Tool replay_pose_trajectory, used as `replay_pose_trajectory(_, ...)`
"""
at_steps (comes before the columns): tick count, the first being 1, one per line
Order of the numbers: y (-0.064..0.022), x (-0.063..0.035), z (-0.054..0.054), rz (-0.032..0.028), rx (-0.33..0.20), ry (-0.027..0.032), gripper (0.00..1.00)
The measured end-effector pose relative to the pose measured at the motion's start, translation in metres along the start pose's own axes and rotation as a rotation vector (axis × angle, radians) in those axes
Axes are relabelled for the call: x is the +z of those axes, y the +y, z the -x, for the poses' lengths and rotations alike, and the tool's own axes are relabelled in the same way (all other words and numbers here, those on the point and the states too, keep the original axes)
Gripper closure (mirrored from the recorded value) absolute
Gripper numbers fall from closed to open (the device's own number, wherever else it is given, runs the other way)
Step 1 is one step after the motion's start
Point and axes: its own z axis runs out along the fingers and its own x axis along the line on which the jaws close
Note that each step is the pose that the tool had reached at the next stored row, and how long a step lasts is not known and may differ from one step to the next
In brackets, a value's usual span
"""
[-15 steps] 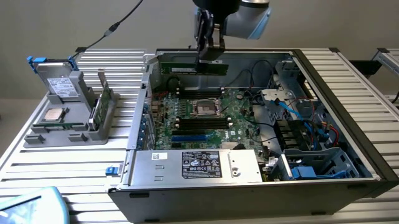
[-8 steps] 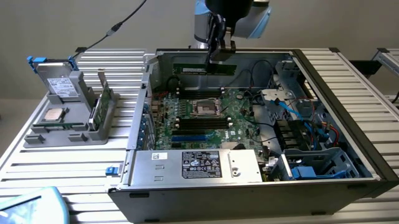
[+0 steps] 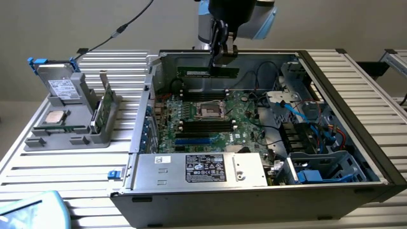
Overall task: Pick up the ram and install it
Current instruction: 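Pick up the ram and move it above insertion slot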
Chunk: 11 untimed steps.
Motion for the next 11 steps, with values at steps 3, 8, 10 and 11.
replay_pose_trajectory(3,-0.0003,0.0026,-0.0001,-0.0085,0.004,0.0001,0.86)
replay_pose_trajectory(8,-0.0010,0.0068,0.0000,-0.0220,0.018,-0.0008,0.86)
replay_pose_trajectory(10,-0.0013,0.0089,0.0004,-0.0257,0.023,-0.0014,0.86)
replay_pose_trajectory(11,-0.0014,0.0100,0.0008,-0.0270,0.025,-0.0016,0.86)
